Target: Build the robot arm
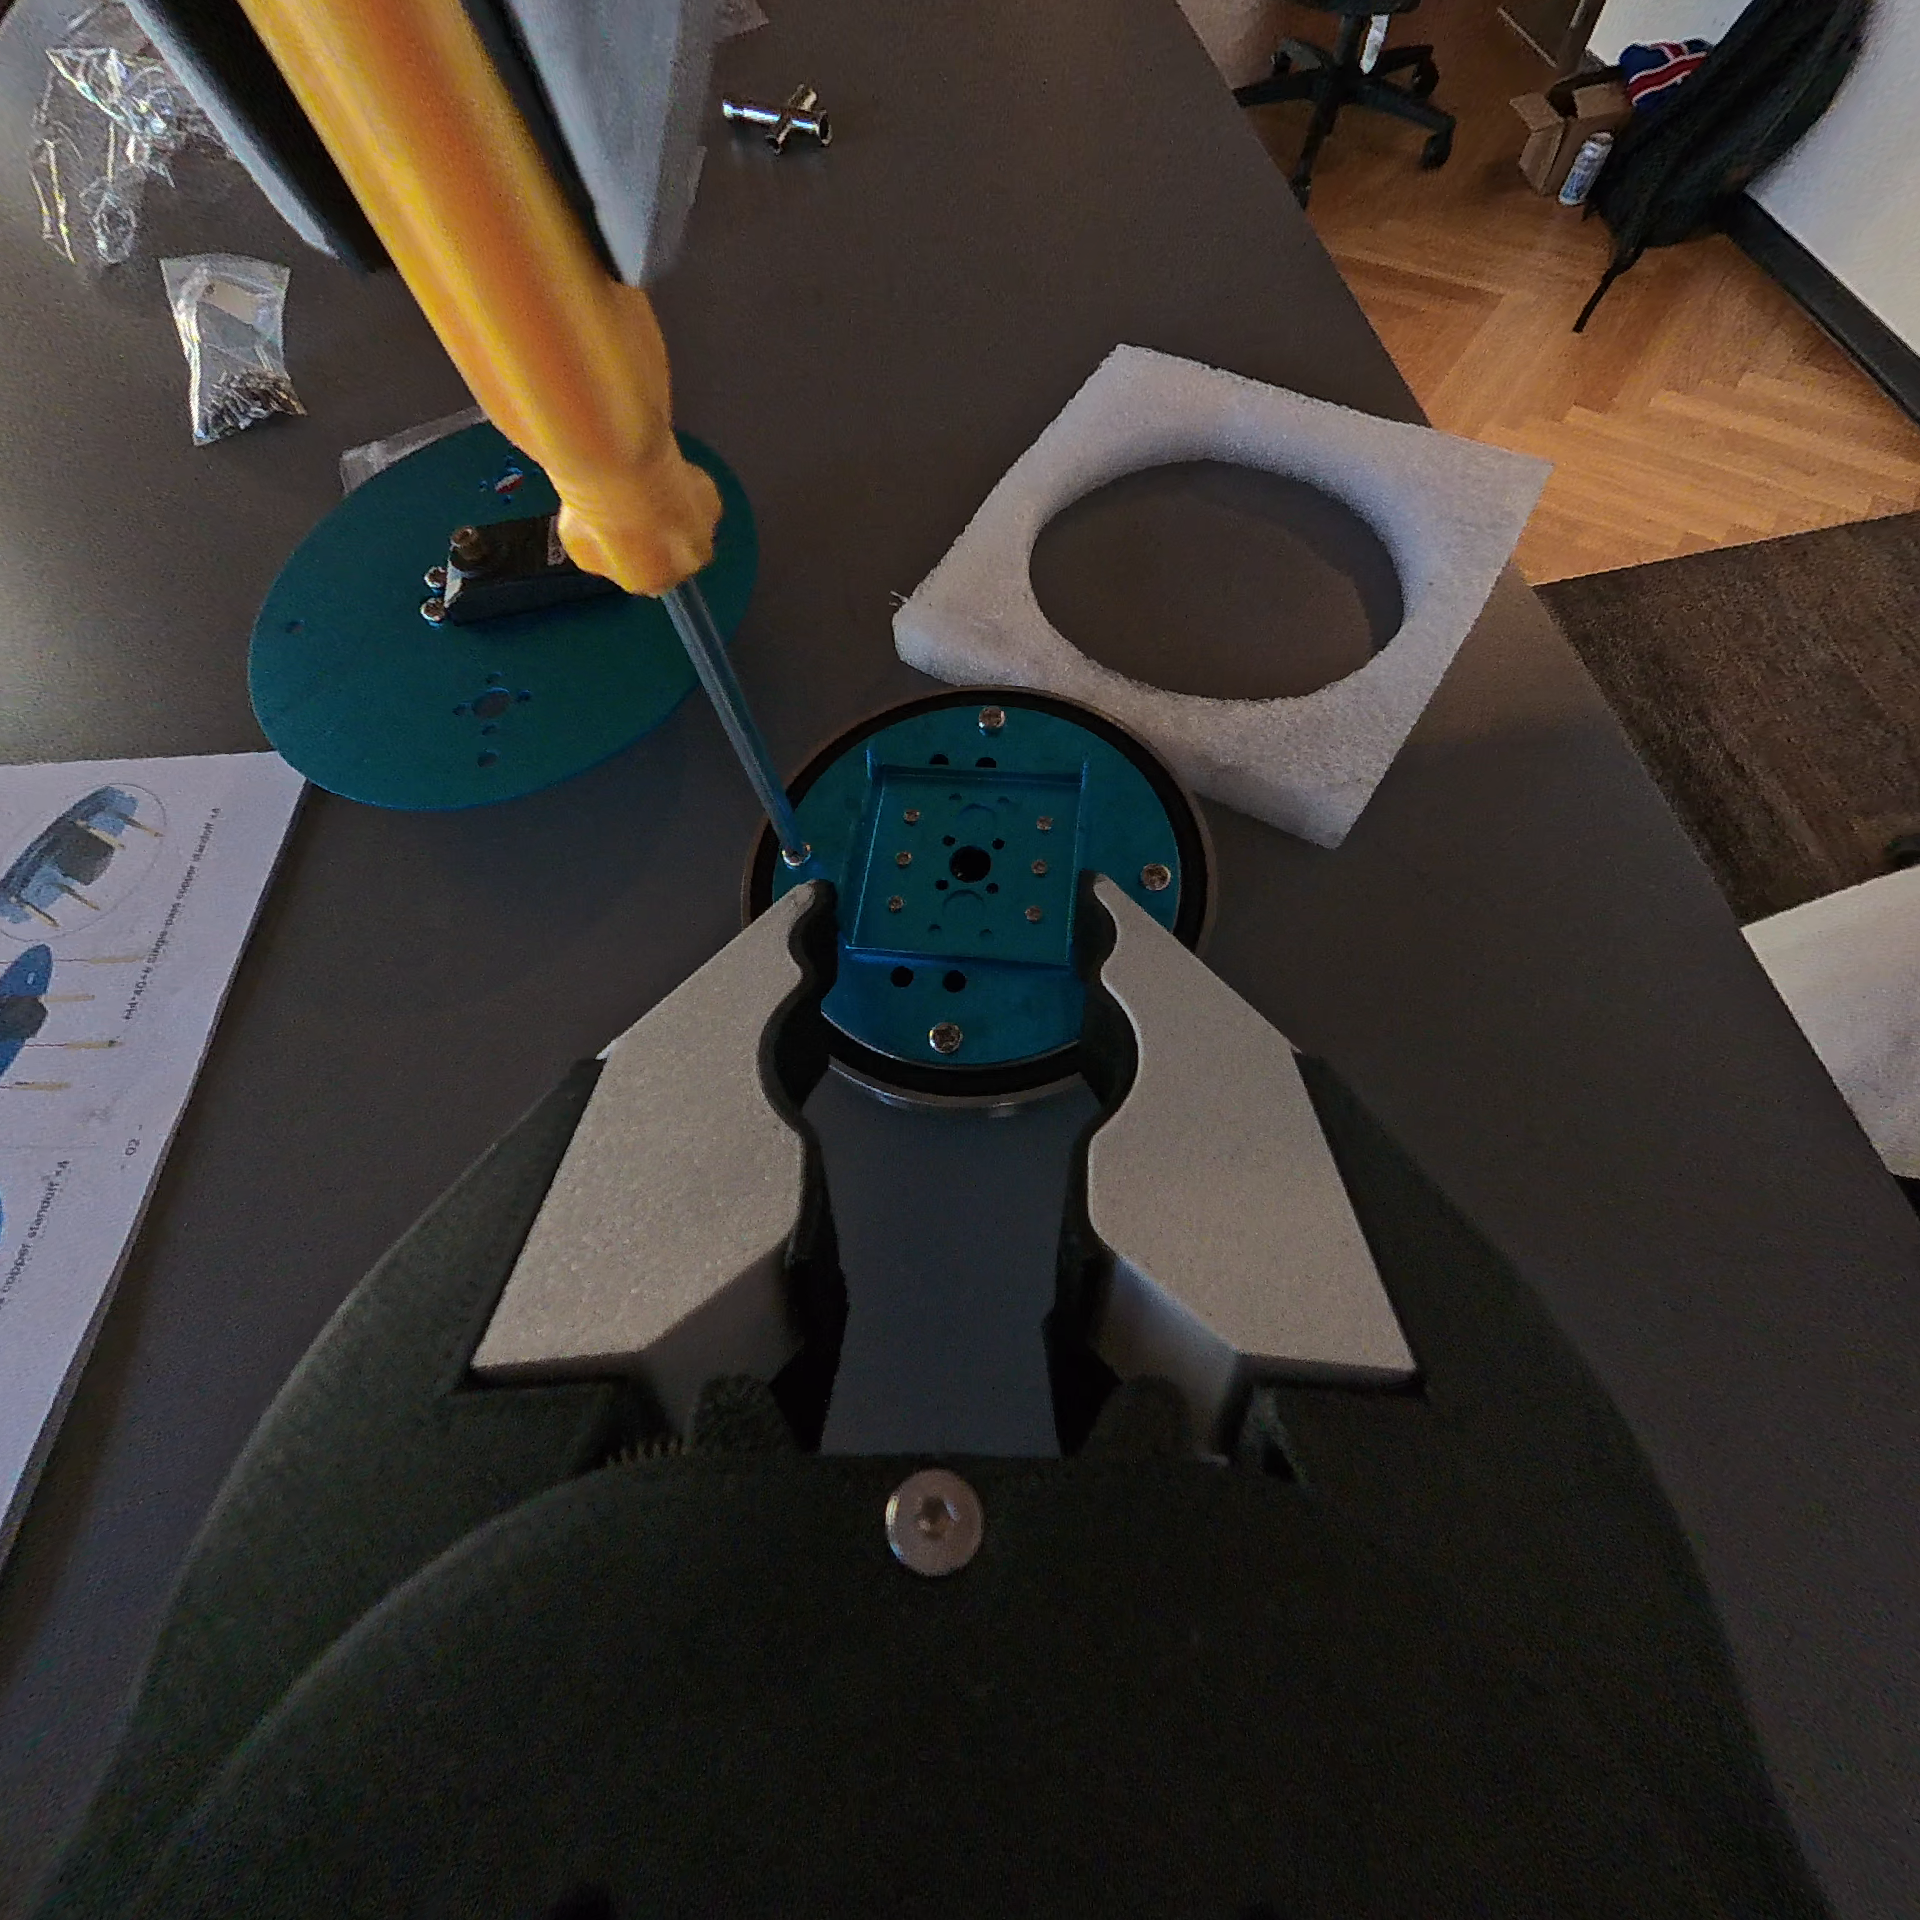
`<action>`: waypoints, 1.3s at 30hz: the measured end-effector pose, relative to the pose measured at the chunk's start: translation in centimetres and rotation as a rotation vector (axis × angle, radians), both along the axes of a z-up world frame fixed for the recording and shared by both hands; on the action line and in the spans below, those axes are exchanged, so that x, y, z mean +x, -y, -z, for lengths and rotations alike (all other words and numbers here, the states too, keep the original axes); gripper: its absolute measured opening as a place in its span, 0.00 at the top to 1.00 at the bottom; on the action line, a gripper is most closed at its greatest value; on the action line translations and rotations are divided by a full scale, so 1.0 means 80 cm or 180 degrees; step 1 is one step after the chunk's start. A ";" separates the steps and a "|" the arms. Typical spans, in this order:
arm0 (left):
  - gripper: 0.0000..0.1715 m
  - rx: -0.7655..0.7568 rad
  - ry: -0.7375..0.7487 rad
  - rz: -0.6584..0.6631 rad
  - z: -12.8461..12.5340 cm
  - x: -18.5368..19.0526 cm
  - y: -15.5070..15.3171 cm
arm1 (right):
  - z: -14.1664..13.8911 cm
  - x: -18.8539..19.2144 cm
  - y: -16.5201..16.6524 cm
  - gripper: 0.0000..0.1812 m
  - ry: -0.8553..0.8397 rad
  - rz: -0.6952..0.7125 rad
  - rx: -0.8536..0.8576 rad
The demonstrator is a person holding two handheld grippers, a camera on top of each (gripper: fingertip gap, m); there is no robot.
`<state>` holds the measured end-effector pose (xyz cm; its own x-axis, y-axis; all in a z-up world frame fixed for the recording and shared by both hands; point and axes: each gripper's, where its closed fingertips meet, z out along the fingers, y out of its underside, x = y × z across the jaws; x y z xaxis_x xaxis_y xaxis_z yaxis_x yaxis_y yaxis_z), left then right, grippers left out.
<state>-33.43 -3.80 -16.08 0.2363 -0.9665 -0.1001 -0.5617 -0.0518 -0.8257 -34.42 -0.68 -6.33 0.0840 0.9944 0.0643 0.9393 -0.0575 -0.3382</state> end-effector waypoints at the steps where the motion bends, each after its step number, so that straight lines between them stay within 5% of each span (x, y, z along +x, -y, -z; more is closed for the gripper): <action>1: 0.73 0.0009 -0.0002 -0.0010 0.000 0.000 0.000 | 0.000 0.000 0.000 0.90 -0.0045 0.0167 -0.0010; 12: 0.73 0.0015 0.0025 -0.0090 0.000 0.003 -0.001 | 0.000 0.005 0.002 0.90 -0.0392 0.1392 0.0173; 23: 0.73 -0.0009 0.0013 -0.0124 0.000 0.002 0.000 | -0.001 0.006 -0.003 0.90 -0.0397 0.1669 0.0141; 26: 0.65 0.0104 0.0371 -0.0026 -0.037 0.002 0.003 | 0.000 0.008 -0.004 0.90 -0.0427 0.1679 0.0134; 29: 0.73 0.0353 0.0785 -0.0232 -0.079 -0.004 -0.017 | 0.000 0.009 -0.004 0.90 -0.0432 0.1643 0.0107; 32: 0.74 0.0273 0.0588 -0.0302 -0.065 0.004 -0.036 | 0.001 0.010 -0.003 0.90 -0.0415 0.1643 0.0106; 35: 0.96 0.0313 0.0706 -0.0227 -0.069 0.018 -0.040 | 0.001 0.010 -0.002 0.90 -0.0381 0.1616 0.0092; 39: 0.98 0.0330 0.0686 -0.0176 -0.068 0.021 -0.041 | 0.001 0.014 -0.001 0.90 -0.0288 0.1253 0.0079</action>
